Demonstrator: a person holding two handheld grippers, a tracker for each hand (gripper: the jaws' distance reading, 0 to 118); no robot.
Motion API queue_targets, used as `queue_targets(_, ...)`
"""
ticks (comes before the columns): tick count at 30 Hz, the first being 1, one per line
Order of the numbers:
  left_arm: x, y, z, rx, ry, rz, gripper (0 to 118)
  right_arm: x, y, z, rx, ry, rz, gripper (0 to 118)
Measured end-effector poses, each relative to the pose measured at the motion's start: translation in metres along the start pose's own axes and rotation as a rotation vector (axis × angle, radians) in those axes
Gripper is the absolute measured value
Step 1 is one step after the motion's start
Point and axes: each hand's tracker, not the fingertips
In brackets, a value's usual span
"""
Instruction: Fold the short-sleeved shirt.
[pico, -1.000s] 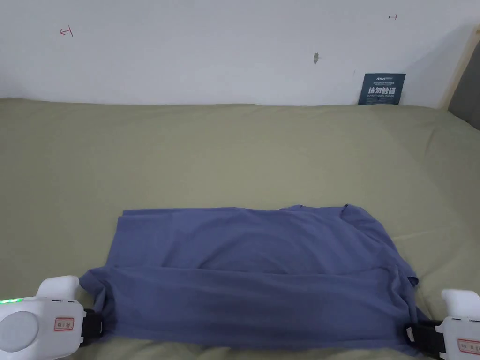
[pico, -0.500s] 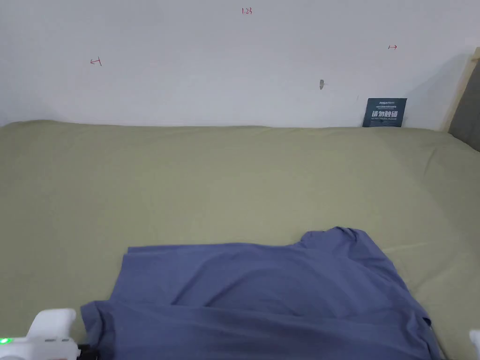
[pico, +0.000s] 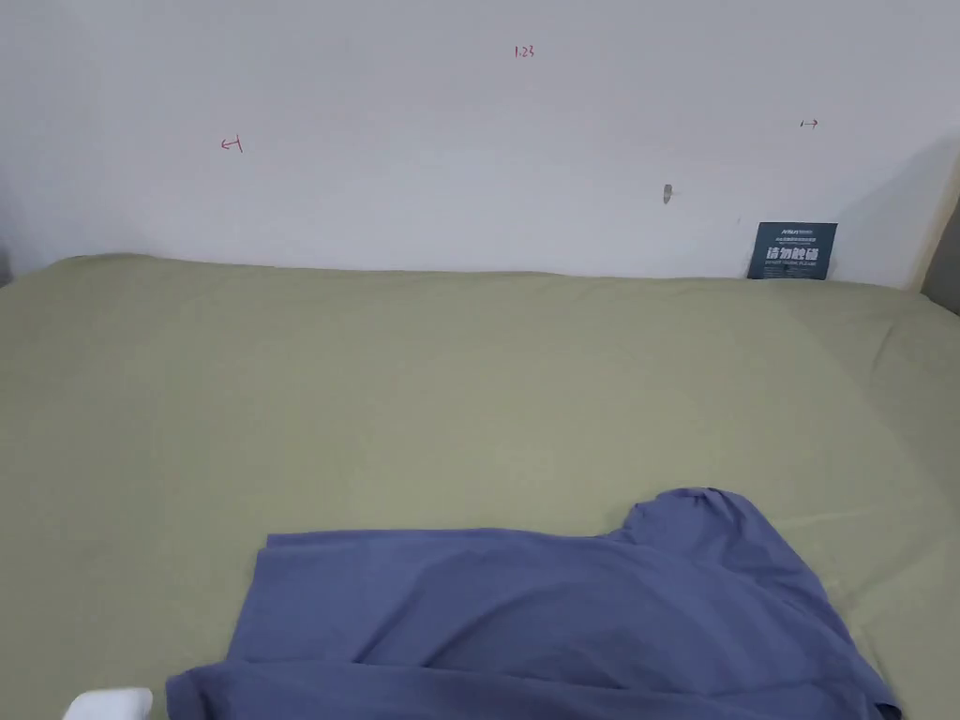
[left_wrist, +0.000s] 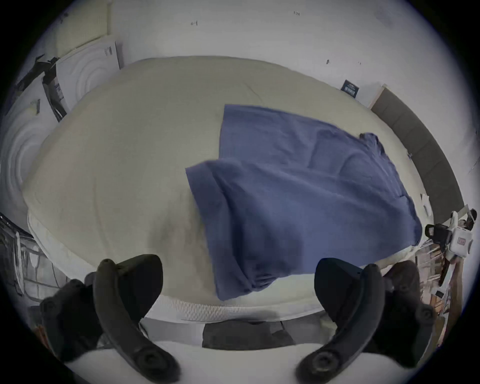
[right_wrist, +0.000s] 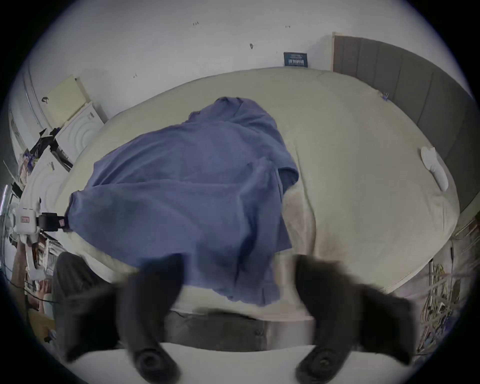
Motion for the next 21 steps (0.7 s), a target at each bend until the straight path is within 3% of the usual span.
queue_targets(3,0.003,0.012,0.018,0.087,0.022,0.023,112,-0.006,0.015,0.011,0.084,-0.042,0.039,98)
queue_targets(5,0.008,0.022,0.027,0.150,0.036,0.004,99,-0.009,0.023,0.014,0.139,-0.070,0.036,97)
queue_targets(6,0.010,0.029,0.028,0.180,0.044,0.012,78,-0.010,0.027,0.015,0.147,-0.060,0.039,95)
queue_targets(7,0.011,0.036,0.027,0.208,0.047,0.019,34,-0.014,0.031,0.018,0.162,-0.057,0.042,71)
queue_targets(8,0.013,0.045,0.022,0.200,0.045,0.004,1,-0.016,0.037,0.015,0.161,-0.061,0.048,28)
queue_targets(9,0.015,0.053,0.017,0.217,0.064,0.002,0,-0.016,0.042,0.010,0.165,-0.087,0.069,3)
queue_targets(18,0.018,0.169,-0.091,0.109,0.050,0.019,0,-0.017,0.086,-0.038,0.117,-0.078,0.062,2)
queue_targets(19,0.016,0.178,-0.106,0.083,0.056,0.027,15,-0.016,0.087,-0.042,0.113,-0.078,0.065,2)
queue_targets(20,0.014,0.186,-0.121,0.059,0.063,0.043,44,-0.016,0.090,-0.047,0.110,-0.080,0.067,2)
queue_targets(21,0.013,0.193,-0.135,0.042,0.067,0.031,83,-0.016,0.095,-0.053,0.102,-0.082,0.068,2)
